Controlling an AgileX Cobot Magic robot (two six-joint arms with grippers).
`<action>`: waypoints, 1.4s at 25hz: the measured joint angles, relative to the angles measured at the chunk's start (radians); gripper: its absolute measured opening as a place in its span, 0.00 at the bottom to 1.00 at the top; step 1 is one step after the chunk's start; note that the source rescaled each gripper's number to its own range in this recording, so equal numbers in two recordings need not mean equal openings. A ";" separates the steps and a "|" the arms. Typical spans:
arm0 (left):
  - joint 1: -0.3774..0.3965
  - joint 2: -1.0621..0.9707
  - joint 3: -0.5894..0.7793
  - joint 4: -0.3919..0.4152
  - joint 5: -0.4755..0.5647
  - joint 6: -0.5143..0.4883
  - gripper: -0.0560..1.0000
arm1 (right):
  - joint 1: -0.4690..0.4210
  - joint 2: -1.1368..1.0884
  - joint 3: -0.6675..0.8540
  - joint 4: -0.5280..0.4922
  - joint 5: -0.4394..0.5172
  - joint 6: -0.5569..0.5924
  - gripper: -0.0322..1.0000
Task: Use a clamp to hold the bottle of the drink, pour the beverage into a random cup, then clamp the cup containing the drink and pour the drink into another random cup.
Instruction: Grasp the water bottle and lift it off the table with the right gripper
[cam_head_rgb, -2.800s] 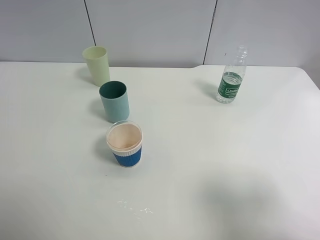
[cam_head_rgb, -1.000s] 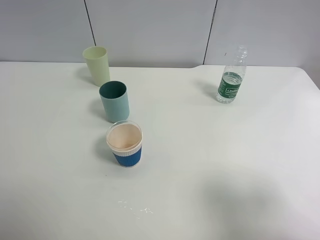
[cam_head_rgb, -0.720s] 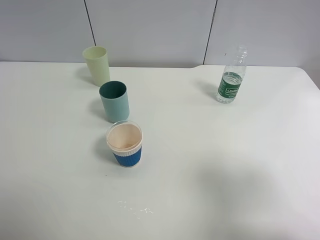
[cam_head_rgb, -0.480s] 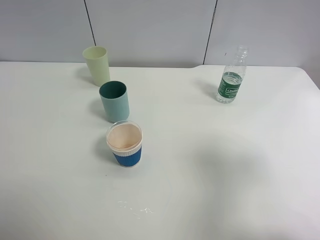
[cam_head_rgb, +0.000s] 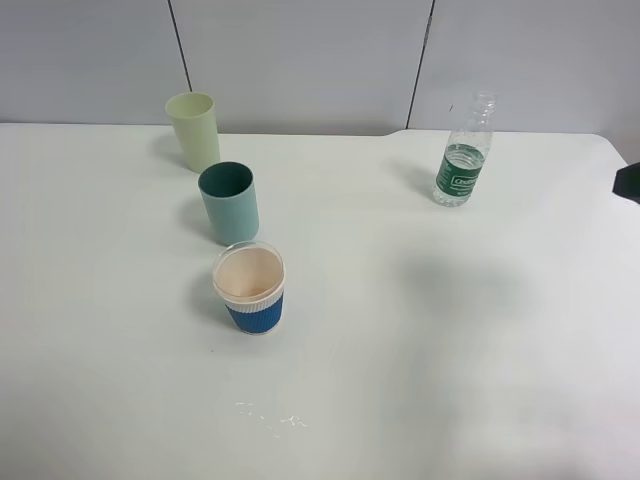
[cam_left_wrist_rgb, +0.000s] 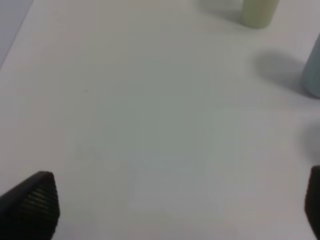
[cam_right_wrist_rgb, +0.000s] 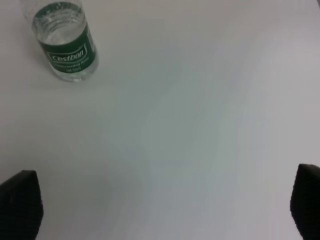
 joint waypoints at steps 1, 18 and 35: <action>0.000 0.000 0.000 0.000 0.000 0.000 1.00 | 0.000 0.022 0.000 0.000 -0.008 0.000 0.99; 0.000 0.000 0.000 0.000 0.000 0.000 1.00 | 0.000 0.447 0.000 -0.020 -0.345 0.000 0.99; 0.000 0.000 0.000 0.000 0.000 0.000 1.00 | 0.000 0.820 0.048 -0.185 -0.932 0.018 0.99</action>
